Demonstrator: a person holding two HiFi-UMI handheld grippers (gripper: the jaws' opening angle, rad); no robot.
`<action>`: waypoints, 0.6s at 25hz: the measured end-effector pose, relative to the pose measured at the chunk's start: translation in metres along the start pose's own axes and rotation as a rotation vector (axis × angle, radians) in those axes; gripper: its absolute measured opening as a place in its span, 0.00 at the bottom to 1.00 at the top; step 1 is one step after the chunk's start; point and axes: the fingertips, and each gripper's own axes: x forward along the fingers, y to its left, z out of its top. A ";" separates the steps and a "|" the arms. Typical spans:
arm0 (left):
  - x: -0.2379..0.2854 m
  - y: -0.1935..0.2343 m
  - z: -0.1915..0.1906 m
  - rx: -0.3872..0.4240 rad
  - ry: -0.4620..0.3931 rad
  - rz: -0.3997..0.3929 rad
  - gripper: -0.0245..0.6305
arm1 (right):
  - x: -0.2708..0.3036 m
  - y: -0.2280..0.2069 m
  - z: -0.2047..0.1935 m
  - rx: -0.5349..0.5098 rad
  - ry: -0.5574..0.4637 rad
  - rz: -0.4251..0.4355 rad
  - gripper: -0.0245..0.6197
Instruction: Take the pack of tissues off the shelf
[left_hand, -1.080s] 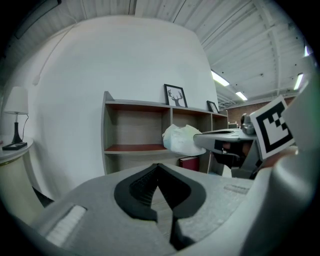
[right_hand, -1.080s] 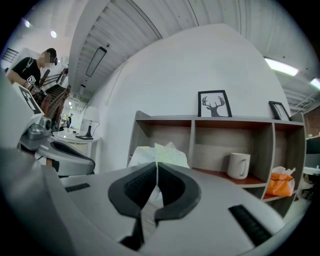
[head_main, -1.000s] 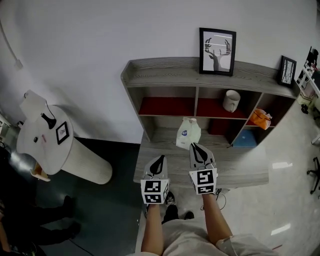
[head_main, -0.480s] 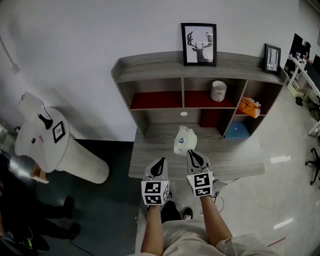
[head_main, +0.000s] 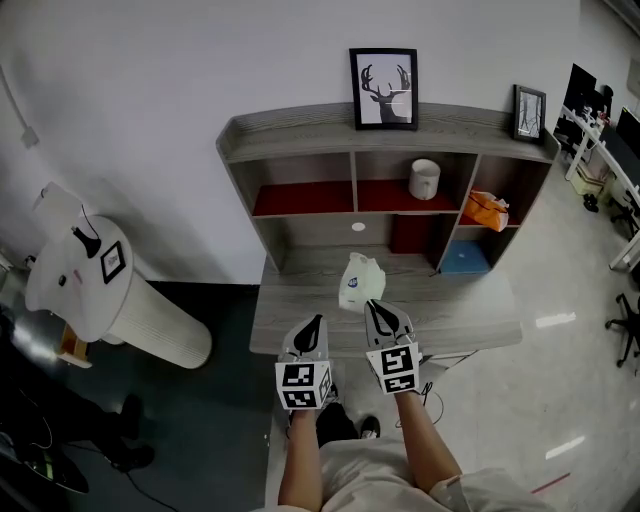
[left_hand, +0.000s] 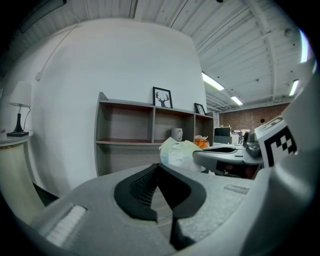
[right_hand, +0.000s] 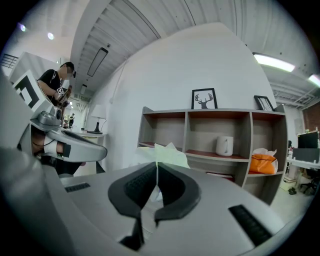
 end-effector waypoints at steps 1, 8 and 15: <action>-0.001 0.001 0.000 0.002 -0.001 0.004 0.05 | 0.000 0.002 0.000 -0.003 0.000 0.006 0.06; -0.005 0.008 0.004 0.009 -0.007 0.016 0.05 | -0.003 0.005 -0.003 -0.007 0.014 0.014 0.06; -0.001 0.006 0.001 -0.005 -0.007 0.004 0.05 | -0.002 0.002 -0.005 0.004 0.027 0.015 0.06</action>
